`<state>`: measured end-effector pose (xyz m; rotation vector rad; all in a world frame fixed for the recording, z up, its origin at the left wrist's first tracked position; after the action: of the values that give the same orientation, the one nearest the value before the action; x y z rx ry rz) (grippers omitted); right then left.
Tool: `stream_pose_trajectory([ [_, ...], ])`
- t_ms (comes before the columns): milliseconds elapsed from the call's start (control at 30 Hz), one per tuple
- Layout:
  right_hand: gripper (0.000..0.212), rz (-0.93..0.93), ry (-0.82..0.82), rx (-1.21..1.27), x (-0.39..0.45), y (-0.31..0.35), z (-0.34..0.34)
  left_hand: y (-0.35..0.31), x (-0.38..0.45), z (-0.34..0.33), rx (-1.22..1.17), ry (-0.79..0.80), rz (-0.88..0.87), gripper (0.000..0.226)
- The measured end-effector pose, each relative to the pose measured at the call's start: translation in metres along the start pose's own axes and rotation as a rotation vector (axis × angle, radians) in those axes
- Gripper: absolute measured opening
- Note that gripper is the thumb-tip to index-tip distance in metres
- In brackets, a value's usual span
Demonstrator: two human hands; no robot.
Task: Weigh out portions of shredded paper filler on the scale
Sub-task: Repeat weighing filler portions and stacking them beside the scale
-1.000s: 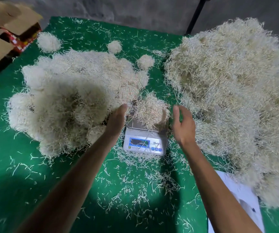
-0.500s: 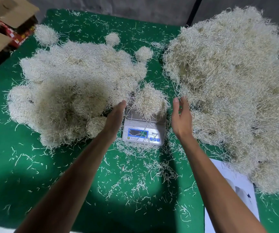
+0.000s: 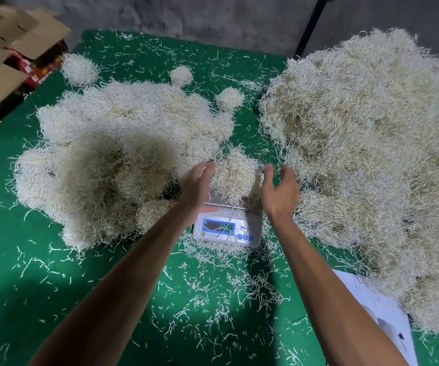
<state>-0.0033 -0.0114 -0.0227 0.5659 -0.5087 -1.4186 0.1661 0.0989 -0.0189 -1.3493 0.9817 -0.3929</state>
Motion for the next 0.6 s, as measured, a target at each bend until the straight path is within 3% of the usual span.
stream_pose_trajectory([
  [133, 0.066, -0.122, 0.240, 0.305, 0.006, 0.014, -0.018, -0.017, 0.034, -0.029, 0.128, 0.007, -0.048, 0.077],
  [233, 0.048, -0.186, 0.334, 0.464, 0.006, 0.016, -0.029, -0.019, 0.056, -0.048, 0.339, 0.021, 0.025, 0.090],
  [300, 0.040, -0.151, 0.346, 0.543, 0.011, 0.019, -0.031, -0.019, 0.060, -0.056, 0.376, 0.071, 0.060, 0.096],
  [367, 0.025, -0.099, 0.307, 0.605, 0.021, 0.022, -0.027, -0.018, 0.065, -0.064, 0.253, 0.063, 0.023, 0.095],
  [433, 0.028, -0.161, 0.306, 0.691, 0.034, 0.024, -0.021, -0.021, 0.069, -0.069, 0.102, 0.068, -0.023, 0.089],
  [533, 0.052, -0.421, 0.264, 0.832, 0.055, 0.017, -0.005, -0.025, 0.076, -0.071, 0.044, 0.072, -0.138, 0.053],
  [600, 0.060, -0.318, 0.109, 0.722, 0.062, 0.015, 0.006, -0.028, 0.076, -0.072, 0.083, 0.083, -0.165, 0.023],
])
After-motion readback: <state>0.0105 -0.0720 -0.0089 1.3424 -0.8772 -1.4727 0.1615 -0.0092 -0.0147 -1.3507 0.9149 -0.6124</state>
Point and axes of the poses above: each hand's wrist, its own x-axis towards the middle knuckle, its own z-axis out of the back of the hand, y = z × x, the point moved 2 cm from there along x, towards the middle knuckle, and after that the axes turned 11 degrees about -x, right-handed, at the moved point
